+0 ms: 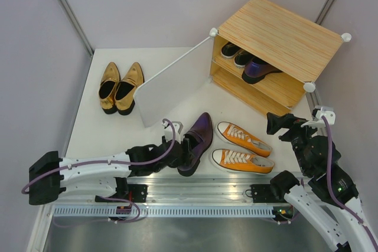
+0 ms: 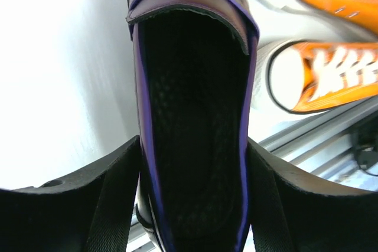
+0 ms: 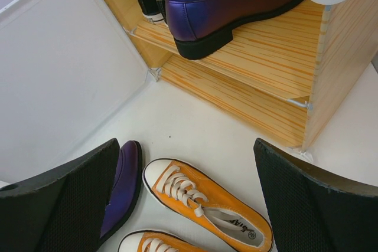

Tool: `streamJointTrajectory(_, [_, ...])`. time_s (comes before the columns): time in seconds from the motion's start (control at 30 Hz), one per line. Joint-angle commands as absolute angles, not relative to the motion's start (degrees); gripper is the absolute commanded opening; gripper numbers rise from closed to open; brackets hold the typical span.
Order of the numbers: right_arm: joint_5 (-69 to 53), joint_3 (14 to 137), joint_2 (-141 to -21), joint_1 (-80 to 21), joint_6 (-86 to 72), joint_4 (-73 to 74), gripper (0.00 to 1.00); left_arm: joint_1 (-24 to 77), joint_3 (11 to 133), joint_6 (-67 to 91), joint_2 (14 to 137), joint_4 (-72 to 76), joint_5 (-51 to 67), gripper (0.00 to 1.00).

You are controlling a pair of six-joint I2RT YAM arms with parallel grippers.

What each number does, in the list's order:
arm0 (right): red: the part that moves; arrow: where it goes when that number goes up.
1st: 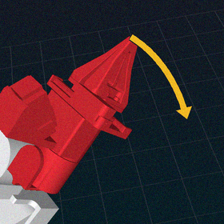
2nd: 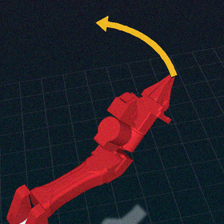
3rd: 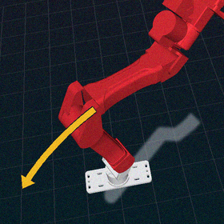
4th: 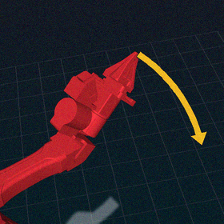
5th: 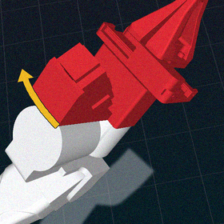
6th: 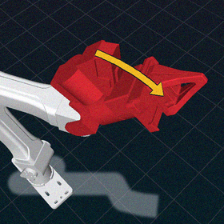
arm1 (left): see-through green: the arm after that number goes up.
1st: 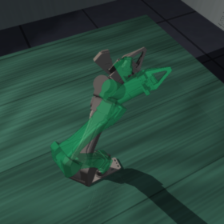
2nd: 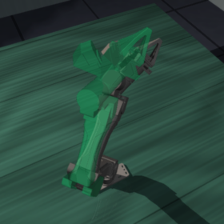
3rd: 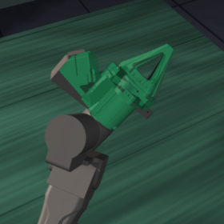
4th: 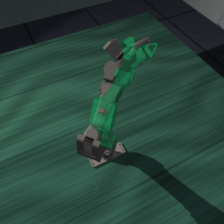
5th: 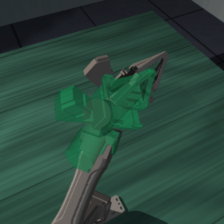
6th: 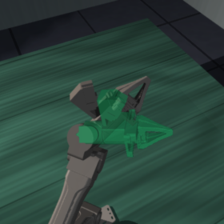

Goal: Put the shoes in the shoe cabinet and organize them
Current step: Adjust the shoe at the center of the board, then pick up the shoe from the center of the board.

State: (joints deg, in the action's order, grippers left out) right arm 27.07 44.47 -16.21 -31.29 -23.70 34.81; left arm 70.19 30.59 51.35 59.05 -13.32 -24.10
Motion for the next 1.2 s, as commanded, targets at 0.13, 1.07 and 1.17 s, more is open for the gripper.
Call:
streamJointTrajectory(0.13, [28.0, 45.4, -17.0, -31.6, -23.2, 35.2, 0.98, 72.2, 29.4, 55.3, 62.3, -13.7, -27.6, 0.29])
streamJointTrajectory(1.07, [26.4, 44.6, -17.7, -31.4, -22.9, 34.8, 0.98, 95.2, 39.8, 71.7, 73.5, -34.0, -56.2, 1.0])
streamJointTrajectory(1.17, [26.4, 44.6, -17.8, -31.6, -22.9, 34.7, 0.98, 95.1, 39.4, 71.8, 74.8, -33.3, -56.4, 1.0])
